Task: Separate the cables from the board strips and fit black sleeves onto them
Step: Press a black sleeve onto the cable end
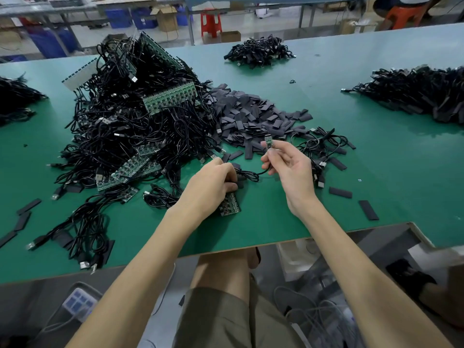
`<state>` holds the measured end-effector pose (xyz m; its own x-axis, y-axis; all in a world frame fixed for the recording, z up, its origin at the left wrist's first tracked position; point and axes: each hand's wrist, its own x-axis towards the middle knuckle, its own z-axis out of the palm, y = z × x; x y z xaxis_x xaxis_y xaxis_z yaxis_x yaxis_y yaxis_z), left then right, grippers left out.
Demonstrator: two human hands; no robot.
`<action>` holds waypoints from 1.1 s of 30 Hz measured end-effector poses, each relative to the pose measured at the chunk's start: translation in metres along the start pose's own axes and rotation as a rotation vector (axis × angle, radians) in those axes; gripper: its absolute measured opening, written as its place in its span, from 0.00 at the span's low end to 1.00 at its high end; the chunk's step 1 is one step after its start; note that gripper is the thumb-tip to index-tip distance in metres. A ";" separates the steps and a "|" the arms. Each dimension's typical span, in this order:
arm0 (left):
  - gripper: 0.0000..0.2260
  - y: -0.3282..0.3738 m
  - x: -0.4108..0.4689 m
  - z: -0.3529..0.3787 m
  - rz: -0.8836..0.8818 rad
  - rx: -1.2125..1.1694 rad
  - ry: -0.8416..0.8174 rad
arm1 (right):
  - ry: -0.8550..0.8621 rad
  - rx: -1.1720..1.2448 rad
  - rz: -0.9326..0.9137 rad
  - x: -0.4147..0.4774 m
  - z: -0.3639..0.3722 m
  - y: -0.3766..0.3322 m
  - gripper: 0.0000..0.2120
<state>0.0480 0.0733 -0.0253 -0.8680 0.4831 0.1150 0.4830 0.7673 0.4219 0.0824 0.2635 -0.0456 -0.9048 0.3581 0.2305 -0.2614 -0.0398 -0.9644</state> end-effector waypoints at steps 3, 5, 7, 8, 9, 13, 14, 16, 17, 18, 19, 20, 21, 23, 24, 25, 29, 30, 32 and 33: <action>0.03 -0.004 -0.002 0.006 0.051 0.030 0.025 | -0.024 -0.042 0.002 -0.002 0.001 -0.001 0.12; 0.03 -0.007 -0.004 0.011 0.101 0.054 0.045 | -0.055 -0.063 -0.006 -0.003 0.001 -0.002 0.14; 0.04 -0.009 -0.006 0.014 0.120 0.037 0.061 | -0.094 -0.100 -0.026 -0.004 0.002 -0.003 0.16; 0.04 -0.010 -0.006 0.015 0.123 0.023 0.068 | -0.110 -0.115 -0.035 -0.004 0.003 -0.003 0.16; 0.04 -0.011 -0.006 0.016 0.125 0.005 0.077 | -0.125 -0.128 -0.038 -0.004 0.003 -0.004 0.16; 0.10 -0.013 -0.008 0.019 0.153 -0.048 0.135 | -0.180 -0.194 -0.047 -0.004 0.004 -0.003 0.14; 0.11 -0.013 -0.009 0.020 0.165 -0.039 0.148 | -0.194 -0.211 -0.051 -0.004 0.005 -0.003 0.13; 0.10 -0.013 -0.010 0.022 0.183 -0.012 0.167 | -0.220 -0.238 -0.060 -0.004 0.005 -0.002 0.12; 0.10 -0.012 -0.011 0.022 0.186 -0.005 0.179 | -0.230 -0.247 -0.059 -0.004 0.005 -0.002 0.11; 0.10 -0.012 -0.011 0.023 0.183 -0.003 0.191 | -0.238 -0.247 -0.054 -0.004 0.005 -0.002 0.10; 0.10 -0.012 -0.012 0.022 0.178 -0.004 0.201 | -0.247 -0.238 -0.048 -0.005 0.004 -0.002 0.10; 0.11 -0.011 -0.012 0.022 0.173 -0.005 0.206 | -0.257 -0.224 -0.045 -0.005 0.004 -0.002 0.10; 0.11 -0.011 -0.013 0.022 0.168 -0.007 0.208 | -0.267 -0.210 -0.046 -0.005 0.004 -0.002 0.10; 0.12 -0.010 -0.013 0.022 0.158 -0.019 0.214 | -0.286 -0.184 -0.048 -0.006 0.005 -0.002 0.11; 0.12 -0.010 -0.013 0.022 0.152 -0.029 0.220 | -0.293 -0.172 -0.047 -0.006 0.005 -0.002 0.11; 0.12 -0.009 -0.014 0.022 0.144 -0.039 0.225 | -0.298 -0.163 -0.045 -0.006 0.005 -0.002 0.11; 0.12 -0.010 -0.013 0.022 0.098 -0.064 0.212 | -0.285 -0.168 -0.040 -0.004 0.004 0.001 0.08; 0.12 -0.010 -0.013 0.022 0.091 -0.073 0.208 | -0.282 -0.173 -0.034 -0.003 0.004 0.002 0.07; 0.12 -0.010 -0.013 0.021 0.088 -0.081 0.205 | -0.282 -0.178 -0.034 -0.003 0.003 0.003 0.06; 0.12 -0.009 -0.014 0.021 0.090 -0.081 0.206 | -0.287 -0.176 -0.038 -0.003 0.003 0.002 0.07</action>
<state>0.0578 0.0684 -0.0497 -0.8312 0.4451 0.3331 0.5556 0.6847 0.4716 0.0835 0.2598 -0.0479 -0.9599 0.0782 0.2693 -0.2570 0.1389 -0.9564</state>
